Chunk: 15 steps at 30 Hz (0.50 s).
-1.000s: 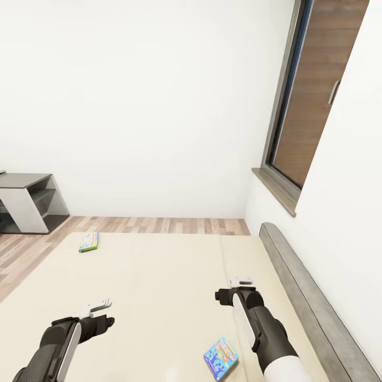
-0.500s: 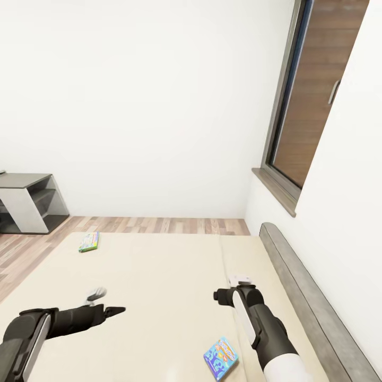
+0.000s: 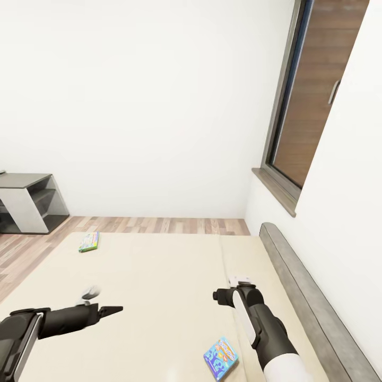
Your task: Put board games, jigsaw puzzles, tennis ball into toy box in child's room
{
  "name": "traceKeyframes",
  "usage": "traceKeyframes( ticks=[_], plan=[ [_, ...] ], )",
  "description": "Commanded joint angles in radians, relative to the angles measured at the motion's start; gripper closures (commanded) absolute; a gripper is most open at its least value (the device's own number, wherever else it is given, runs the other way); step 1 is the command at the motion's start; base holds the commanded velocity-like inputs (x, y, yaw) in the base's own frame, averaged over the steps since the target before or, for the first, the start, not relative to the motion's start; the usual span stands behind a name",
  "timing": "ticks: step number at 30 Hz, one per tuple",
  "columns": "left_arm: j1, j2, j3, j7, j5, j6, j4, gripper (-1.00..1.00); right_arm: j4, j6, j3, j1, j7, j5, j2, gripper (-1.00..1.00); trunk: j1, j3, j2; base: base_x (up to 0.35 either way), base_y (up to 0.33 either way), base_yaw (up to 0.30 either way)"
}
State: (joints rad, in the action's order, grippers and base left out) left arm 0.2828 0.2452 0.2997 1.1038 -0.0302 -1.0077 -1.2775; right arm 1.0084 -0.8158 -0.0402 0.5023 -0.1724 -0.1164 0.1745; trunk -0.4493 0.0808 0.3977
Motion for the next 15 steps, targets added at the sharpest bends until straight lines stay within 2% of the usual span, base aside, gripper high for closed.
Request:
traceKeyframes(
  ticks=[1, 2, 3, 4, 5, 7, 8, 10, 11, 14, 15],
  plan=[
    [0.001, -0.001, 0.007, -0.017, -0.008, -0.009, 0.000, -1.00, 0.001, -0.003, -0.001, 0.001, -0.010, -0.011, 0.000, -1.00, -0.001, 0.002, 0.002, 0.000, 0.000, 0.000],
    [0.001, -0.002, 0.014, -0.043, -0.015, -0.009, 0.000, -1.00, 0.001, -0.003, -0.001, 0.001, -0.010, -0.011, 0.000, -1.00, -0.001, 0.002, 0.002, 0.000, 0.000, 0.000],
    [0.001, -0.004, 0.025, -0.105, -0.026, -0.009, 0.001, -1.00, 0.001, -0.002, -0.001, 0.001, -0.011, -0.011, 0.000, -1.00, -0.001, 0.002, 0.002, 0.000, 0.000, 0.000],
    [0.001, -0.005, 0.030, -0.140, -0.032, -0.009, 0.001, -1.00, 0.001, -0.002, -0.002, 0.001, -0.012, -0.010, 0.000, -1.00, -0.001, 0.002, 0.002, 0.000, 0.000, 0.000],
    [0.001, -0.008, 0.036, -0.219, -0.040, -0.008, 0.001, -1.00, 0.001, -0.001, -0.003, 0.001, -0.012, -0.010, 0.000, -1.00, -0.001, 0.002, 0.002, 0.000, 0.000, 0.000],
    [0.001, -0.012, 0.039, -0.307, -0.044, -0.007, 0.001, -1.00, 0.001, -0.001, -0.003, 0.001, -0.013, -0.010, 0.000, -1.00, -0.001, 0.002, 0.002, 0.000, 0.000, 0.000],
    [0.001, -0.019, 0.041, -0.398, -0.043, -0.003, 0.001, -1.00, 0.001, -0.001, -0.004, 0.001, -0.013, -0.010, 0.000, -1.00, -0.001, 0.002, 0.002, 0.000, 0.000, 0.000],
    [0.001, -0.029, 0.042, -0.483, -0.042, 0.007, 0.001, -1.00, 0.000, -0.001, -0.004, 0.001, -0.013, -0.010, 0.000, -1.00, -0.001, 0.002, 0.002, 0.000, 0.000, 0.000],
    [0.001, -0.042, 0.043, -0.558, -0.041, 0.021, 0.001, -1.00, 0.000, 0.000, -0.005, 0.001, -0.013, -0.010, 0.000, -1.00, -0.001, 0.002, 0.002, 0.000, 0.000, 0.000],
    [0.001, -0.071, 0.043, -0.666, -0.040, 0.047, 0.001, -1.00, 0.000, 0.001, -0.006, 0.001, -0.013, -0.010, 0.000, -1.00, -0.001, 0.002, 0.002, 0.000, 0.000, 0.000],
    [0.001, -0.077, 0.043, -0.683, -0.039, 0.052, 0.001, -1.00, 0.000, 0.001, -0.007, 0.000, -0.013, -0.010, 0.000, -1.00, -0.001, 0.002, 0.002, 0.000, 0.000, 0.000]
  ],
)
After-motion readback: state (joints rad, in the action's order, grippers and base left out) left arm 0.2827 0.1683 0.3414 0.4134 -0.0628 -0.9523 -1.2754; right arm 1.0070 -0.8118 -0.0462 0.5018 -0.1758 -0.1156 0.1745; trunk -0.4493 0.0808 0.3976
